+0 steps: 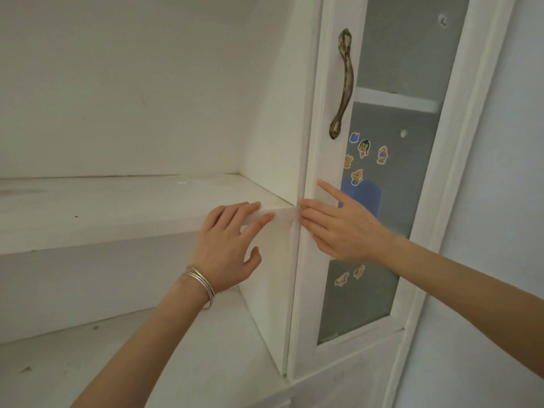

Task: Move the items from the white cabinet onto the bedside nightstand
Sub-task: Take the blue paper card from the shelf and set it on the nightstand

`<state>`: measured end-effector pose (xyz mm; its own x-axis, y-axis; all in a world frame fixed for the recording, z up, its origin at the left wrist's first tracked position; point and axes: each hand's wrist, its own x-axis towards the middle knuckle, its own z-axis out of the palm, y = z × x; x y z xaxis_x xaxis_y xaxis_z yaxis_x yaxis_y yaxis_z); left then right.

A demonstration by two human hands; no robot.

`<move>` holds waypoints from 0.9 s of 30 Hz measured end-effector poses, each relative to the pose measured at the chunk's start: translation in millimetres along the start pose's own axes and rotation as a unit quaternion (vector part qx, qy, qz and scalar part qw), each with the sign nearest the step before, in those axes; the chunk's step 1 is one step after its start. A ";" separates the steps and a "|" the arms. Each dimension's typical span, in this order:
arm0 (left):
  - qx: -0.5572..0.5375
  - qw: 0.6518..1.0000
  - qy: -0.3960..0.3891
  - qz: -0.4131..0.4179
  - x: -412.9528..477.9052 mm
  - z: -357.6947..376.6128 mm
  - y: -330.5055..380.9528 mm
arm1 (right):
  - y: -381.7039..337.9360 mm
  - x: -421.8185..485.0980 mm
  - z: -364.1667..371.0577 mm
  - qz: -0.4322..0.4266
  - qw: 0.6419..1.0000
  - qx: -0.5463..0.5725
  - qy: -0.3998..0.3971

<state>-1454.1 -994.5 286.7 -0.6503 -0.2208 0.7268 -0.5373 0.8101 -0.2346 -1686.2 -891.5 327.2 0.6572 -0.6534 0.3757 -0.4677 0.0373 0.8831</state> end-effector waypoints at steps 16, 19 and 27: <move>0.018 0.999 -0.027 -0.023 2.6 -4.7 15.0 | 4.6 -71.8 -88.9 0.011 0.999 -0.017 0.036; 0.010 0.999 -0.026 -0.020 5.0 -9.3 33.8 | 2.8 -83.7 -101.0 0.017 1.000 -0.025 -0.010; -0.007 0.999 0.011 0.033 -8.6 -43.8 112.5 | 9.5 -138.0 -137.8 0.035 0.999 -0.018 0.027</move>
<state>-1485.4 -877.7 282.3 -0.6718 -0.1555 0.7242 -0.4868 0.8296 -0.2735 -1699.9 -696.8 322.5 0.6550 -0.6070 0.4500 -0.4924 0.1088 0.8635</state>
